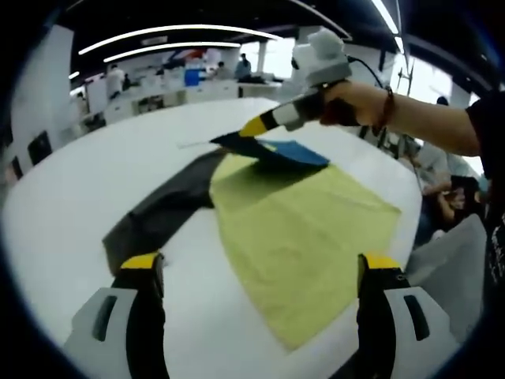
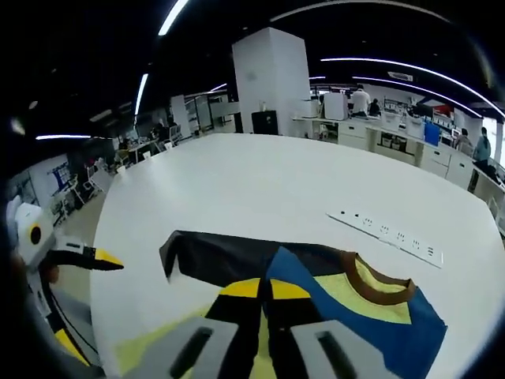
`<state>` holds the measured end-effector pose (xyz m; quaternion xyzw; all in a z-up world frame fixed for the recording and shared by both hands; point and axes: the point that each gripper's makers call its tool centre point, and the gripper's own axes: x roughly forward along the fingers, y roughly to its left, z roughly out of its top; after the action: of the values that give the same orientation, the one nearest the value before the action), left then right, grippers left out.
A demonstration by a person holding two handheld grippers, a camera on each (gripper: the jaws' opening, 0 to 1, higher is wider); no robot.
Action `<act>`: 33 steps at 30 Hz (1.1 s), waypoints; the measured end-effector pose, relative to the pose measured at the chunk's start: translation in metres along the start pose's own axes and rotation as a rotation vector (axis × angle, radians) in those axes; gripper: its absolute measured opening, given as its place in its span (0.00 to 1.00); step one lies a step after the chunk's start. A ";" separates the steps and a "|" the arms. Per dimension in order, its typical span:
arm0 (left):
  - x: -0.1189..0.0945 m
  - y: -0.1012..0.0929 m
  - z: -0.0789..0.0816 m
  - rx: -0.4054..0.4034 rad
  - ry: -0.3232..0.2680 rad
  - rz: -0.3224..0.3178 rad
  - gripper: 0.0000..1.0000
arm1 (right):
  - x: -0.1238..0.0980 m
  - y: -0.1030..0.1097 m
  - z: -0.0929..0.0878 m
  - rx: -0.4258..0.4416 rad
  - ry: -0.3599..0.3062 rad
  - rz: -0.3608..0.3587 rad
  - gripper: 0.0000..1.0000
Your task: Fold the garment on the visible template until the final outline fits inside the template.
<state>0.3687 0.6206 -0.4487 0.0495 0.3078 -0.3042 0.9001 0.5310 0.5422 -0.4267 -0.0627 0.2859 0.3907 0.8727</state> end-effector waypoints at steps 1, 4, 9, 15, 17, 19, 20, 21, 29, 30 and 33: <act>0.000 0.000 0.000 -0.001 0.001 0.000 0.99 | 0.001 0.003 0.000 -0.004 0.002 0.007 0.00; -0.001 0.001 0.001 0.003 -0.002 0.001 0.99 | 0.004 0.005 -0.003 -0.016 0.009 0.015 0.00; -0.002 0.001 0.004 0.005 -0.010 0.001 0.99 | 0.010 0.008 -0.013 -0.026 0.036 0.019 0.00; -0.002 0.002 0.001 -0.003 -0.006 0.004 0.99 | 0.019 0.013 -0.025 -0.029 0.069 0.030 0.00; -0.002 0.002 0.000 -0.006 -0.006 0.004 0.99 | 0.023 0.014 -0.030 -0.027 0.082 0.029 0.00; -0.002 0.002 -0.002 -0.007 -0.005 0.004 0.99 | 0.028 0.017 -0.037 -0.019 0.095 0.031 0.00; -0.002 0.001 -0.002 -0.007 -0.007 0.004 0.99 | 0.030 0.019 -0.039 -0.018 0.099 0.033 0.00; -0.003 0.001 -0.002 -0.009 -0.010 0.004 0.99 | 0.032 0.021 -0.043 -0.018 0.107 0.038 0.00; -0.005 0.003 -0.004 -0.022 -0.010 0.005 0.99 | 0.046 0.031 -0.065 -0.013 0.154 0.044 0.00; -0.005 0.003 -0.004 -0.023 -0.010 0.007 0.99 | 0.048 0.032 -0.068 -0.015 0.161 0.045 0.00; -0.007 0.003 -0.003 -0.023 -0.016 0.012 0.99 | 0.052 0.032 -0.076 -0.020 0.185 0.037 0.00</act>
<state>0.3648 0.6272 -0.4473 0.0385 0.3038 -0.2959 0.9048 0.5015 0.5725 -0.5149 -0.1017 0.3624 0.4020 0.8347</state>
